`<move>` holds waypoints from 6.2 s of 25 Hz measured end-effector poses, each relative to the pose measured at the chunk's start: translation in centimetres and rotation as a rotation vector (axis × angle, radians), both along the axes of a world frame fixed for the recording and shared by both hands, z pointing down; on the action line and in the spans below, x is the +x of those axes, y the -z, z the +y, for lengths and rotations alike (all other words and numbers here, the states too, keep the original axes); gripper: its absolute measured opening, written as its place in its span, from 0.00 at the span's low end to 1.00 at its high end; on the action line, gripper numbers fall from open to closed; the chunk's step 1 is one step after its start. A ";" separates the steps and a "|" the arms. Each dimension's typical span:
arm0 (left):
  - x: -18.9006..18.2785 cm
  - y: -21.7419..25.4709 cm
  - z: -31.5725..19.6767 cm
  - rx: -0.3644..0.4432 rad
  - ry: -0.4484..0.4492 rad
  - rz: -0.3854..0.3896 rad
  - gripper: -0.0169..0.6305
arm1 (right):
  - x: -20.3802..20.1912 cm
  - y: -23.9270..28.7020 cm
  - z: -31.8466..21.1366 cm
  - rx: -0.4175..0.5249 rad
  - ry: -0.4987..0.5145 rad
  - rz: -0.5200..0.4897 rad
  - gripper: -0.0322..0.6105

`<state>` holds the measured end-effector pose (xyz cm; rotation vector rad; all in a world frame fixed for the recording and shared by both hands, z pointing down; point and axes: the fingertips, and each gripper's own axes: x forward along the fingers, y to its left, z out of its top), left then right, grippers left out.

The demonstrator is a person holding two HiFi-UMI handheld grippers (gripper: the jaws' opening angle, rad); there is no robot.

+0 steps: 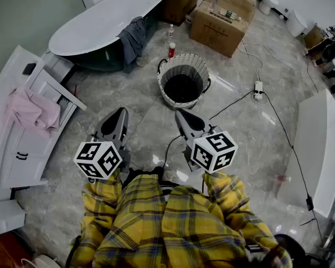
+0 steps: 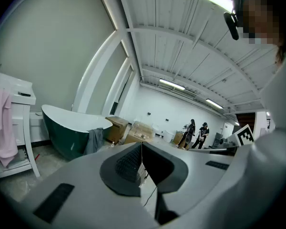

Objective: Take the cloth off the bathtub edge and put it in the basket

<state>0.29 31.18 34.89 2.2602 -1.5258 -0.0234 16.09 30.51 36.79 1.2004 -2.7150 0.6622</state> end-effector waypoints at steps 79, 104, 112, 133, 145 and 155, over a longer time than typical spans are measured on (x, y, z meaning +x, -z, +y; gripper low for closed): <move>-24.7 -13.2 -49.0 -0.189 -0.059 -0.103 0.06 | -24.8 -19.8 -55.9 -0.177 -0.023 0.199 0.10; -24.4 -18.7 -53.9 -0.325 -0.090 -0.092 0.06 | -29.0 -32.9 -64.4 -0.511 -0.102 0.147 0.58; -24.4 -18.6 -54.4 -0.325 -0.090 -0.088 0.06 | -29.1 -32.6 -64.2 -0.532 -0.138 0.136 0.50; -24.8 -17.0 -55.0 -0.277 -0.123 -0.097 0.06 | -28.7 -29.6 -63.4 -0.429 -0.126 0.202 0.20; -24.5 -15.1 -55.4 -0.227 -0.243 -0.087 0.06 | -26.7 -17.8 -63.4 -0.236 -0.158 0.095 0.20; -23.7 -12.5 -55.1 -0.142 -0.331 -0.011 0.20 | -25.9 -4.0 -61.8 -0.041 -0.157 0.014 0.20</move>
